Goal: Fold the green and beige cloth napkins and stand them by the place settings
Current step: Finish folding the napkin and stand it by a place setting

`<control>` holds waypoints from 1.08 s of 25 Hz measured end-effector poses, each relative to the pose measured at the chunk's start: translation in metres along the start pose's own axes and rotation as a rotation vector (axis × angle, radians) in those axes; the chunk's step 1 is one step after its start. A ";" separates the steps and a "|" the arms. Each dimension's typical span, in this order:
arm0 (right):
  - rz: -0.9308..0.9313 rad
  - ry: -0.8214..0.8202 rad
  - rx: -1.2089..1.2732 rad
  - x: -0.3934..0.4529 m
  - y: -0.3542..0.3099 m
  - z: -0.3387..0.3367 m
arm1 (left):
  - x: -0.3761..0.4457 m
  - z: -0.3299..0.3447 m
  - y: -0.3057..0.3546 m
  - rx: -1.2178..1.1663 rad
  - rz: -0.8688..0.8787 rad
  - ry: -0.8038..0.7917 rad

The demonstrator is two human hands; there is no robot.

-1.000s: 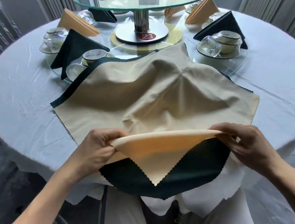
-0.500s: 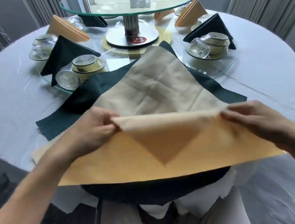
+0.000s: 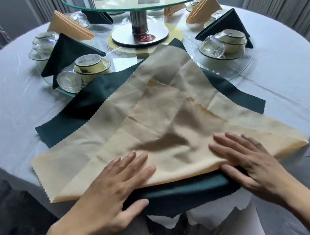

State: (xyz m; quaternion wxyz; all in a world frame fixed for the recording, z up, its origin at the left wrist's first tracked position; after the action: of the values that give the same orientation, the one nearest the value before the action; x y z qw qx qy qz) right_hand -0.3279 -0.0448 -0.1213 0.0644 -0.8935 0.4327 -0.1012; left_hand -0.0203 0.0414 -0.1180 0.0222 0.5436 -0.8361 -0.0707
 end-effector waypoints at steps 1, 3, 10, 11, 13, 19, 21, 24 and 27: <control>0.035 0.003 -0.012 -0.003 0.010 -0.001 | -0.002 0.001 -0.004 -0.047 -0.010 0.018; 0.075 0.029 0.048 -0.004 0.028 -0.011 | -0.002 0.003 -0.006 -0.040 -0.028 0.055; 0.673 0.168 0.139 0.051 0.125 -0.059 | 0.025 0.008 0.015 0.175 -0.157 0.065; 0.694 0.138 0.120 0.062 0.134 -0.059 | 0.028 0.009 0.014 0.173 -0.169 0.059; 0.749 0.089 0.165 0.079 0.149 -0.056 | 0.030 0.013 0.013 0.156 -0.184 0.052; 0.842 0.134 0.505 0.076 0.156 -0.058 | 0.029 0.010 0.015 0.139 -0.192 0.096; 0.878 0.171 0.526 0.068 0.159 -0.063 | 0.030 0.006 0.016 0.124 -0.183 0.100; 0.920 0.144 0.419 0.062 0.154 -0.069 | 0.032 0.002 0.016 0.084 -0.175 0.083; 0.777 0.321 -0.098 0.057 0.119 -0.080 | 0.034 -0.002 0.010 0.099 -0.201 0.097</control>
State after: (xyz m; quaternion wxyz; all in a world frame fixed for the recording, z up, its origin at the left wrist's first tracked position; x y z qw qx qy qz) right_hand -0.4025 -0.1652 -0.0602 -0.0130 -0.6389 0.7461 -0.1868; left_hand -0.0430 0.0138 -0.1157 0.0284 0.6278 -0.7778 -0.0047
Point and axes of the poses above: each hand's wrist, its own x-axis towards the middle knuckle, its own z-axis out of the palm, y = z × x, the point moved 5 cm from there along x, towards the middle knuckle, and after that the axes turned 2 degrees about -z, right-handed, at the moved point
